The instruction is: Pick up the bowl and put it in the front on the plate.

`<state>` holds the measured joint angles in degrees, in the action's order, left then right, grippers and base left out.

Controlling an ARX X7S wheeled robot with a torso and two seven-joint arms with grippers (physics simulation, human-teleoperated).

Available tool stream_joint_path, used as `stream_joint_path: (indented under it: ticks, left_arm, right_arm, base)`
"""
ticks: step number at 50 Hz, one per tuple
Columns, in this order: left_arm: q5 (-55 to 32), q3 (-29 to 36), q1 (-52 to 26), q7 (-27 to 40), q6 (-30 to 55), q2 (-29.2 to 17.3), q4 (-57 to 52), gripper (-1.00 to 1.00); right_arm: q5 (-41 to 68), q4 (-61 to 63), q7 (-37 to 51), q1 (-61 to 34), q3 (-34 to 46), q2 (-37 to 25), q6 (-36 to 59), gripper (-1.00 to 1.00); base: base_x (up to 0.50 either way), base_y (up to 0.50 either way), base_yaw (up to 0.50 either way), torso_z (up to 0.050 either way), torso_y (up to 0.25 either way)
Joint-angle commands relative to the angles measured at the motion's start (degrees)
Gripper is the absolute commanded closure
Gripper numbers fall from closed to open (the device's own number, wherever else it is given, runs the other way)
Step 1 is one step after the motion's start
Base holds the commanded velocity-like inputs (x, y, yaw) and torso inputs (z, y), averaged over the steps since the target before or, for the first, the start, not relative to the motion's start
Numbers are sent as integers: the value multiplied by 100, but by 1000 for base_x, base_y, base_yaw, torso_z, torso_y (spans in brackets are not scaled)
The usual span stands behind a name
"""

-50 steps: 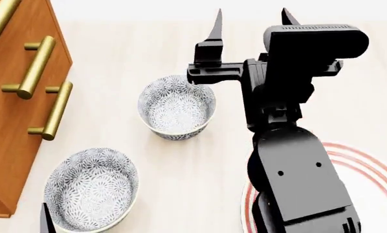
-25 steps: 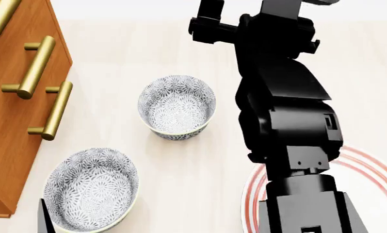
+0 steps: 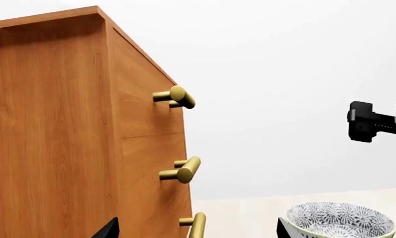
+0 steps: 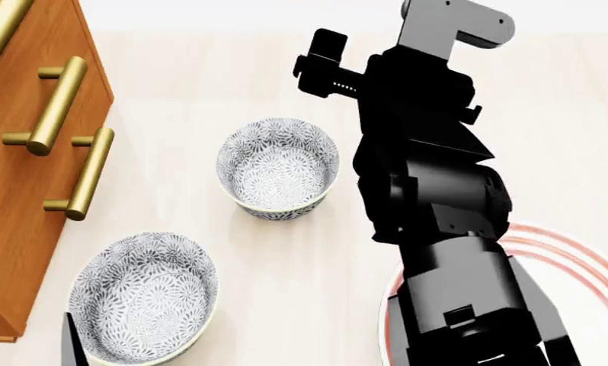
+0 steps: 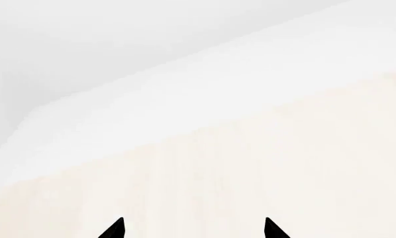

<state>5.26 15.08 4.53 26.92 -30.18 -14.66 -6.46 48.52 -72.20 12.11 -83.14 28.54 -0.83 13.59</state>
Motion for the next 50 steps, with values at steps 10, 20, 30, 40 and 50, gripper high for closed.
stream_joint_path:
  ticks: [10,20,30,40,50]
  left_arm:
    - [24,11,-14,-22,1,10,30,-100]
    - [25,41,2,0,-3,-13,17,-100]
    - [13,83,4,5,-22,-38,37,-100]
    - [21,111,5,27,-14,-56,38,-100]
    - [8,89,-27,78,29,-67,25,-100]
  right_arm:
    - [879,-248,80,151,761,80,-133,-100]
    - [1776,-190,137,269,1727,79,-324,-100]
    - [2539,-160,173,338,2490,79,-474,-100]
    - [3150,-57,242,413,3006,79,-556,-100]
    - [3672,19,280,476,3527,79,-647,-100]
  base:
    - [0,0,0,0,0]
    - [0,0,0,0,0]
    - [0,0,0,0,0]
    - [0,0,0,0,0]
    - [0,0,0,0,0]
